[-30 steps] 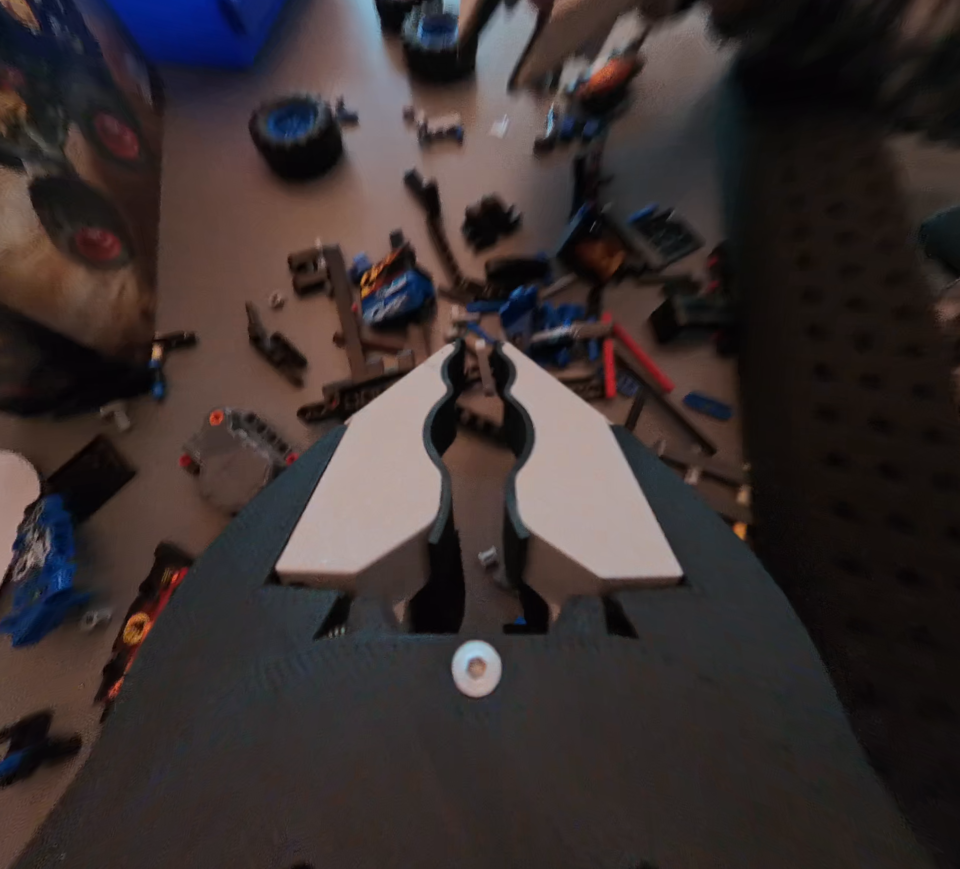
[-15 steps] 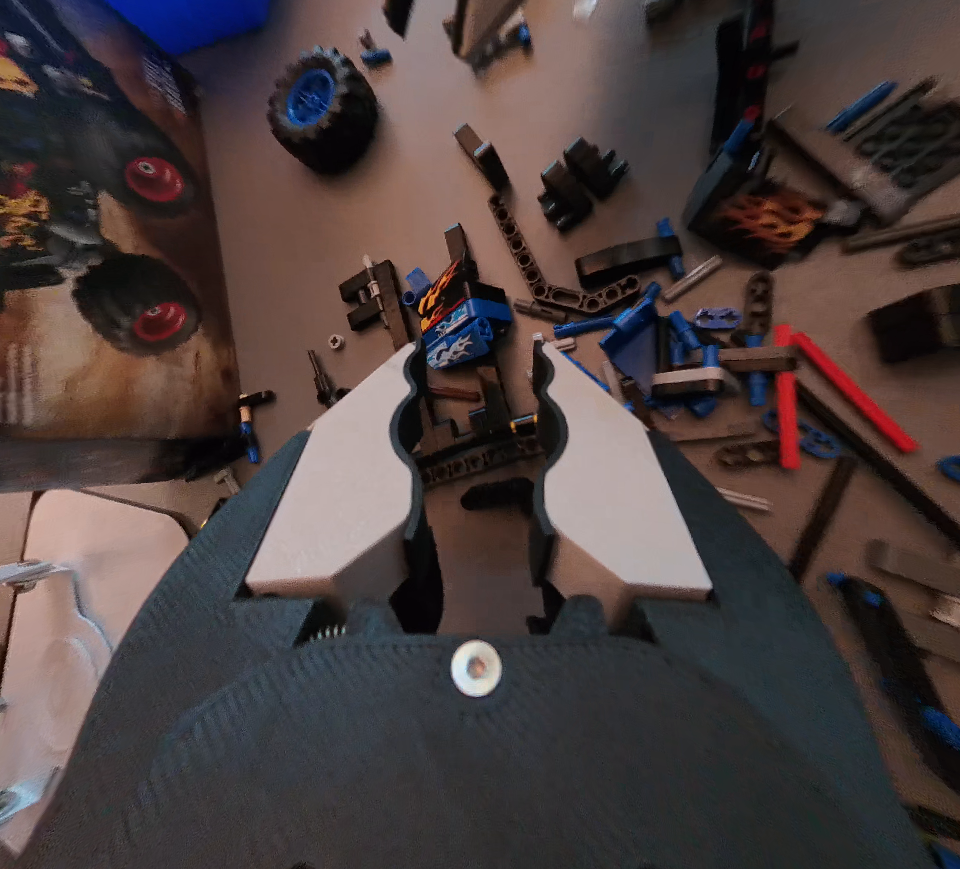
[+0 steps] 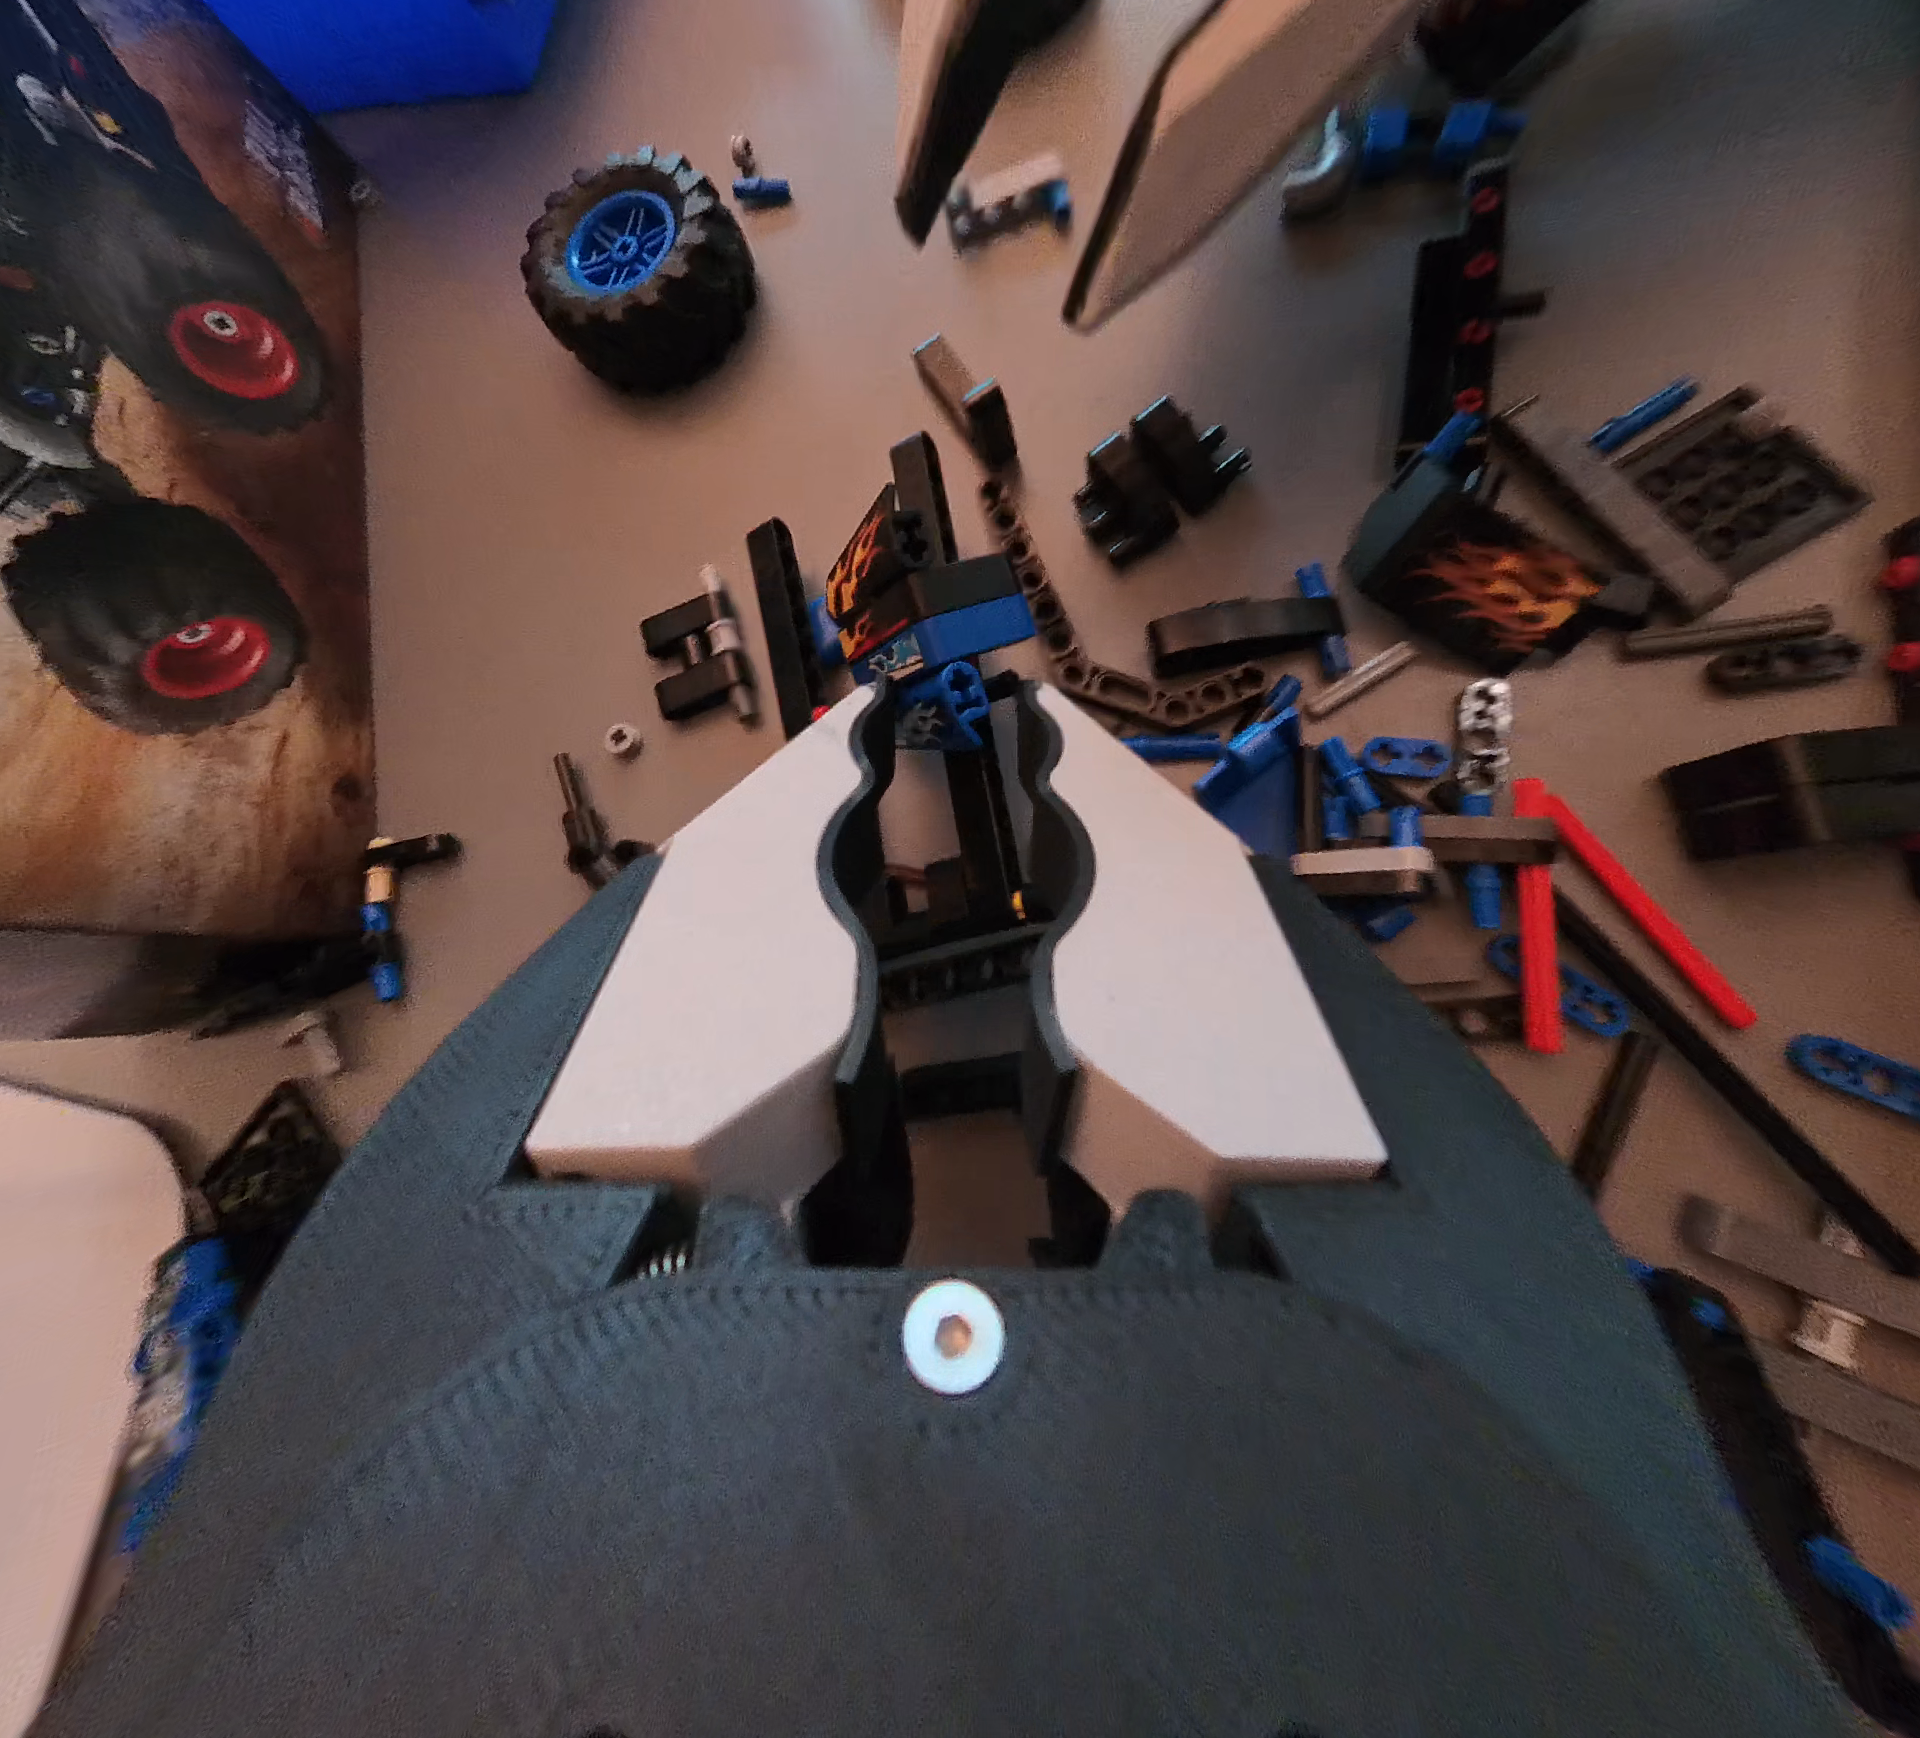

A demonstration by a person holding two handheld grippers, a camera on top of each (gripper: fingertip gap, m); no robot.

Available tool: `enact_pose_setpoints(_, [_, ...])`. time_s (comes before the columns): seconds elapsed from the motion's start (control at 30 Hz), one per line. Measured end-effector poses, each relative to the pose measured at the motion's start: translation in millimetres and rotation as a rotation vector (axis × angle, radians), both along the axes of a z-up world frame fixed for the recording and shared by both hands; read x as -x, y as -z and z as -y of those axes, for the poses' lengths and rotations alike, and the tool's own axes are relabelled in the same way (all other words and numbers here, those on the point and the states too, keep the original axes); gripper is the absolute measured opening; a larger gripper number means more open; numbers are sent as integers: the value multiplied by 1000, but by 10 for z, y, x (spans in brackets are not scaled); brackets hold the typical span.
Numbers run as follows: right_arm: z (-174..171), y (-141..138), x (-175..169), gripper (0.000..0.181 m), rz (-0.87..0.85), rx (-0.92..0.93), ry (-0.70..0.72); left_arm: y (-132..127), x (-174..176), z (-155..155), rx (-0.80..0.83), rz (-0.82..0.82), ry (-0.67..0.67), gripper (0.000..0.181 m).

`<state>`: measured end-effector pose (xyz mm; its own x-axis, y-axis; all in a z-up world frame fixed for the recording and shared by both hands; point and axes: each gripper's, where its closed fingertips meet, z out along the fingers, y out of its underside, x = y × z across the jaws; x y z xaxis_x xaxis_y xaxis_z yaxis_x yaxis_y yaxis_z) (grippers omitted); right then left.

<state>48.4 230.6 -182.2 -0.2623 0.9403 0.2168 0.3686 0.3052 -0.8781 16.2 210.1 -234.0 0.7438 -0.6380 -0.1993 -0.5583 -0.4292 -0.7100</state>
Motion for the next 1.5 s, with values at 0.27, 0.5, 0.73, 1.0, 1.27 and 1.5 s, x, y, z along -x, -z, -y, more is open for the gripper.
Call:
enact_pose_setpoints(0.27, [201, 277, 87, 16, 103, 10, -83, -4, -200, 125, 5, 30, 108, 21])
enact_pose_setpoints(0.5, [262, 284, 60, 0, 101, -13, -136, -15, -217, 158, -9, 16, 141, 21])
enact_pose_setpoints(0.73, [226, 315, 39, 23, 110, -51, -135, 39, -259, 222, 12, 36, 185, 21])
enact_pose_setpoints(1.0, [254, 408, 7, 5, 151, -37, -177, 14, -251, 227, 0, 61, 196, 12])
enact_pose_setpoints(1.27, [189, 278, 18, 16, 104, 57, -143, -96, -253, 216, -8, 138, 174, 10])
enact_pose_setpoints(1.5, [227, 352, 5, 13, 131, 46, -170, -162, -235, 239, 11, 251, 175, 10])
